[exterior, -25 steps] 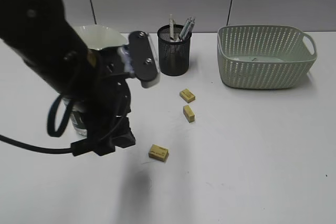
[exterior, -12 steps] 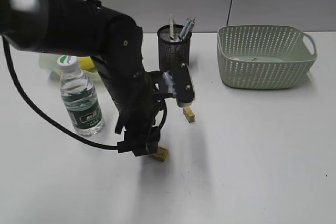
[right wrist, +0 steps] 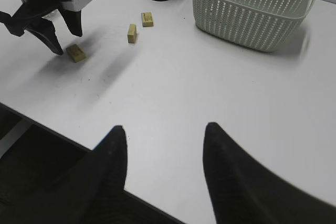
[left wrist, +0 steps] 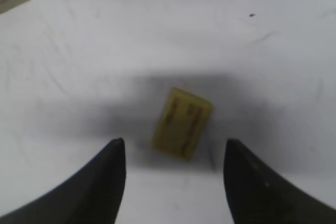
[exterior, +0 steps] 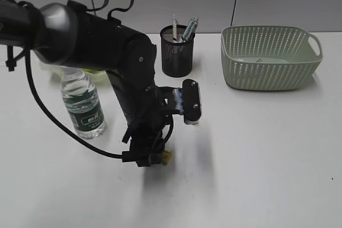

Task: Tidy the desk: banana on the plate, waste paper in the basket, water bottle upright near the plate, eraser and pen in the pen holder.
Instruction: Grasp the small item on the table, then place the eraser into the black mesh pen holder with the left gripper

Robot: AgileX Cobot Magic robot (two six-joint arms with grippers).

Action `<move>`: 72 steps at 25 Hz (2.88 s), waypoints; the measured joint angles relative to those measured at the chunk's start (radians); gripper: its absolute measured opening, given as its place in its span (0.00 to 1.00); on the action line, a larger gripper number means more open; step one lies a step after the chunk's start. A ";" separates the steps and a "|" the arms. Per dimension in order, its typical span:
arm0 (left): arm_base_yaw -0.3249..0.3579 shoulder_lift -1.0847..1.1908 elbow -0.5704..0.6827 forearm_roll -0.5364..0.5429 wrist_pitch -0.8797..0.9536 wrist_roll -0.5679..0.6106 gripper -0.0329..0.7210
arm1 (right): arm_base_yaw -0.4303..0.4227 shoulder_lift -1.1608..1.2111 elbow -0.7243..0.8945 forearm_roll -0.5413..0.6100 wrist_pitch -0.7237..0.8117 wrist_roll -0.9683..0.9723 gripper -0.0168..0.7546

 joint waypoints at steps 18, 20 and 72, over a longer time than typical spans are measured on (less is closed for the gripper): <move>-0.010 0.072 -0.046 -0.020 -0.010 0.006 0.35 | 0.000 0.000 0.000 0.000 0.000 0.000 0.52; -0.010 0.072 -0.046 -0.020 -0.011 0.006 0.21 | 0.000 0.000 0.000 0.000 0.000 0.000 0.52; 0.205 0.196 -0.383 -0.269 -0.771 -0.085 0.33 | 0.000 0.000 0.000 0.000 -0.001 0.000 0.52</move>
